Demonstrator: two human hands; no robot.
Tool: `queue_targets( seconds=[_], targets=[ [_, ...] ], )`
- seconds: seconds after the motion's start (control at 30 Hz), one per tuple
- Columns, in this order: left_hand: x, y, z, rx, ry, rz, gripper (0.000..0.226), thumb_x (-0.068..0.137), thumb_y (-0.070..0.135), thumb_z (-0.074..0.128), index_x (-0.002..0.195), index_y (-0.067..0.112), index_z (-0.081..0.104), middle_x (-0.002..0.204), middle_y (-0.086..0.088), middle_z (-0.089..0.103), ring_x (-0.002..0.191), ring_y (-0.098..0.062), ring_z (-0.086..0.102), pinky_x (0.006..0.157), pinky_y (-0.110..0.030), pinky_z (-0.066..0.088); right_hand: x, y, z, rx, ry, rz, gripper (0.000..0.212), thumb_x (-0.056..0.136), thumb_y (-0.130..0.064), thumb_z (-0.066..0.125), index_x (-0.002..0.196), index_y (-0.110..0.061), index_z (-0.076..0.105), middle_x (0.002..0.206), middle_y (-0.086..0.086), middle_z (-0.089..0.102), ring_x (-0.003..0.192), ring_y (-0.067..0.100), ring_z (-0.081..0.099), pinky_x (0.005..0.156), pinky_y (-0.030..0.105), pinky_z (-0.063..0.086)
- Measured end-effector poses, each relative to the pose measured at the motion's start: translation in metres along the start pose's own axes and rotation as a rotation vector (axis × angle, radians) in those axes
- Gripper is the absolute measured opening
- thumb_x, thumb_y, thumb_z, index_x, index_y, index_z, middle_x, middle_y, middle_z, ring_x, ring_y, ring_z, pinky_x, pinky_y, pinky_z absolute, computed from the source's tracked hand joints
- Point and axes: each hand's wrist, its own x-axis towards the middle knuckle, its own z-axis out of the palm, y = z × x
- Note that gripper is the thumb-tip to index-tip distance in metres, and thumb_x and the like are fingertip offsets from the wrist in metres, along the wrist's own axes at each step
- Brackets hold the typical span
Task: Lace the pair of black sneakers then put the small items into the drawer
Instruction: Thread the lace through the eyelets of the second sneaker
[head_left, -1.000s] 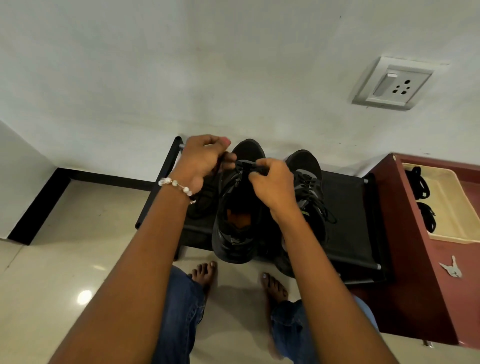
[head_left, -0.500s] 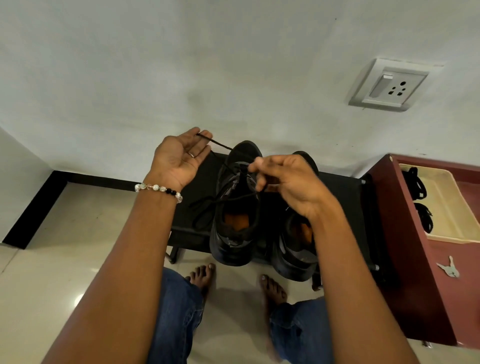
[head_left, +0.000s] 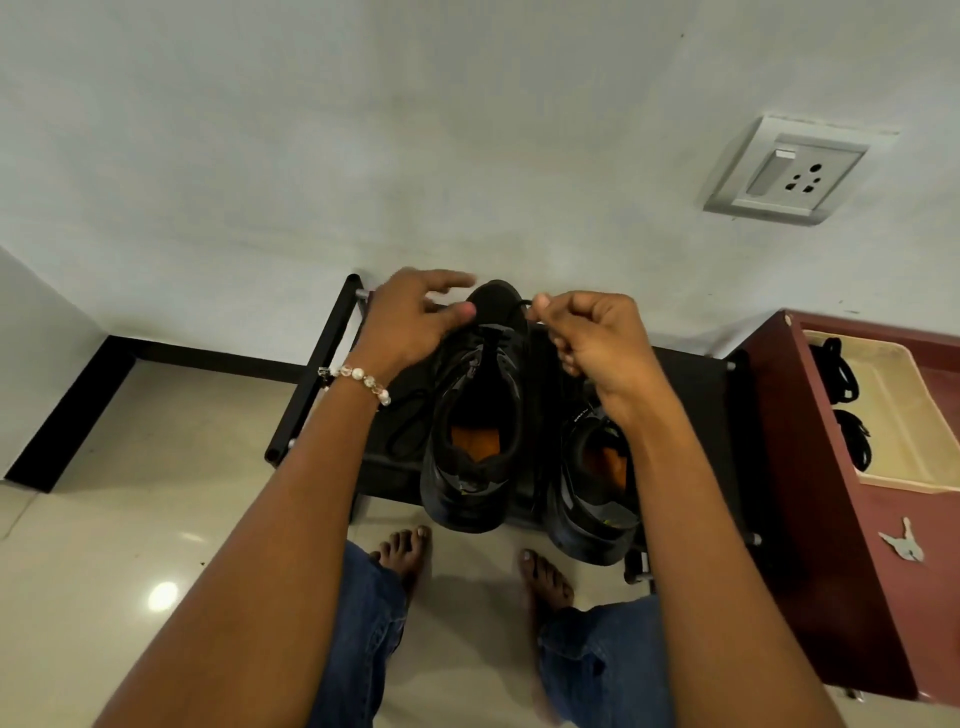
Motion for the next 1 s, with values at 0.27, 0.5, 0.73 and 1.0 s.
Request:
queue_targets(
  seconds=[0.27, 0.5, 0.73, 1.0],
  targets=[
    [0.002, 0.003, 0.007, -0.086, 0.036, 0.091, 0.01, 0.086, 0.022, 0.071, 0.095, 0.019, 0.076, 0.086, 0.007, 0.073, 0.09, -0.008, 0.068, 0.093, -0.033, 0.051, 0.005, 0.008, 0.005, -0.06, 0.042, 0.059, 0.019, 0.091, -0.022, 0.068, 0.086, -0.005, 0.074, 0.059, -0.001, 0.06, 0.046, 0.006, 0.046, 0.045, 0.017, 0.04],
    [0.007, -0.028, -0.007, 0.11, 0.228, -0.183, 0.02, 0.081, 0.033, 0.075, 0.1, 0.027, 0.075, 0.099, 0.004, 0.073, 0.104, -0.02, 0.063, 0.098, -0.049, 0.045, 0.014, 0.023, -0.004, -0.077, 0.051, 0.099, 0.014, 0.094, -0.002, 0.059, 0.099, 0.0, 0.072, 0.075, 0.007, 0.069, 0.06, 0.009, 0.059, 0.055, 0.016, 0.049],
    [0.0, 0.002, 0.013, -0.019, -0.126, 0.165, 0.042, 0.082, 0.015, 0.075, 0.122, 0.022, 0.066, 0.123, 0.003, 0.066, 0.119, -0.008, 0.057, 0.107, -0.029, 0.042, 0.018, 0.023, 0.012, -0.054, 0.041, 0.016, 0.007, 0.092, -0.002, 0.063, 0.094, -0.009, 0.063, 0.081, 0.007, 0.075, 0.07, 0.017, 0.072, 0.062, 0.023, 0.055],
    [-0.005, 0.008, 0.025, -0.233, -0.015, 0.138, 0.012, 0.08, 0.01, 0.076, 0.091, 0.015, 0.077, 0.083, -0.002, 0.075, 0.076, -0.016, 0.072, 0.078, -0.029, 0.059, 0.017, 0.025, 0.021, 0.016, 0.103, 0.02, 0.008, 0.081, -0.017, 0.078, 0.08, -0.012, 0.071, 0.074, 0.01, 0.074, 0.066, 0.017, 0.069, 0.058, 0.023, 0.051]
  ],
)
